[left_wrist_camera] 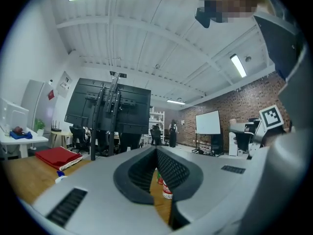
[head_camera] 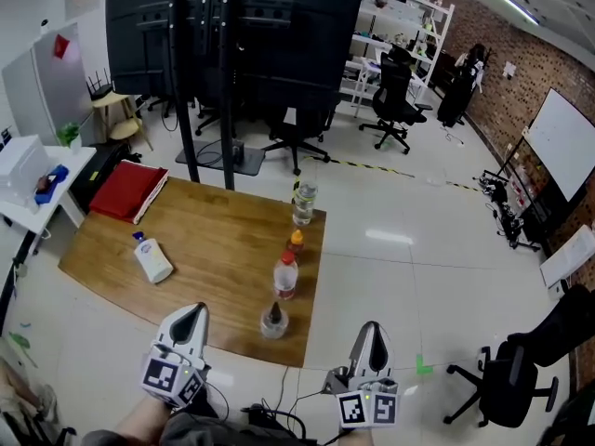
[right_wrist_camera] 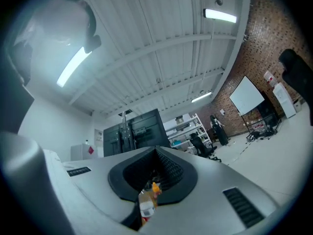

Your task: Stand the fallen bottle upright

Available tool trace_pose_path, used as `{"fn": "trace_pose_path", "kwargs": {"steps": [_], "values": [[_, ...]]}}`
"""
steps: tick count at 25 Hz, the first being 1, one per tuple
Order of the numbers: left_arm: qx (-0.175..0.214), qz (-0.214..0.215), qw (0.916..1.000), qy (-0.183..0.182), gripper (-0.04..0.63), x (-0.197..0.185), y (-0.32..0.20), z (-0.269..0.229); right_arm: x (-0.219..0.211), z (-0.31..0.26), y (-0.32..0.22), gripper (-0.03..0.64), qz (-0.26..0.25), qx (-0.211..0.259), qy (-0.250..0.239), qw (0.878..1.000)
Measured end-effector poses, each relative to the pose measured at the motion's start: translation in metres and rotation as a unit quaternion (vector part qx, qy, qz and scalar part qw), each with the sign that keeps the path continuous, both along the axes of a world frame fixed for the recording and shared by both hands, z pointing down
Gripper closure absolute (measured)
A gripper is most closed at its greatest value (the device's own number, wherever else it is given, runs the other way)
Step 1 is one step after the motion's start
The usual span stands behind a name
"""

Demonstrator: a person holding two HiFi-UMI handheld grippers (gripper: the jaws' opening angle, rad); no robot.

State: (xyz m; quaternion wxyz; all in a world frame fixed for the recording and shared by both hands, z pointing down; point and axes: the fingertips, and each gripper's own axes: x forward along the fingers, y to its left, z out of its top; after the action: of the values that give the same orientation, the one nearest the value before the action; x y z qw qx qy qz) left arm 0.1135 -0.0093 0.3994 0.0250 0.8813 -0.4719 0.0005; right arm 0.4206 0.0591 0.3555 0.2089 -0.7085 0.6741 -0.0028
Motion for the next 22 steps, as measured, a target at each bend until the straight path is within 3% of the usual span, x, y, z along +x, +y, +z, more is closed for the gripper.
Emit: {"fn": "trace_pose_path", "kwargs": {"steps": [3,10,22], "values": [[0.000,-0.009,1.0000,0.002,0.581,-0.014,-0.011,0.003,-0.013,-0.023,-0.009,0.600,-0.009,0.032,0.012,0.999],[0.000,-0.025,0.9996,0.012,0.581,-0.088,-0.048,0.010,-0.082,-0.030,-0.037,0.600,-0.015,0.035,0.027,0.999],[-0.003,-0.010,0.9997,0.021,0.581,-0.287,-0.167,0.018,-0.293,-0.069,-0.129,0.600,0.001,0.066,0.057,0.996]]}}
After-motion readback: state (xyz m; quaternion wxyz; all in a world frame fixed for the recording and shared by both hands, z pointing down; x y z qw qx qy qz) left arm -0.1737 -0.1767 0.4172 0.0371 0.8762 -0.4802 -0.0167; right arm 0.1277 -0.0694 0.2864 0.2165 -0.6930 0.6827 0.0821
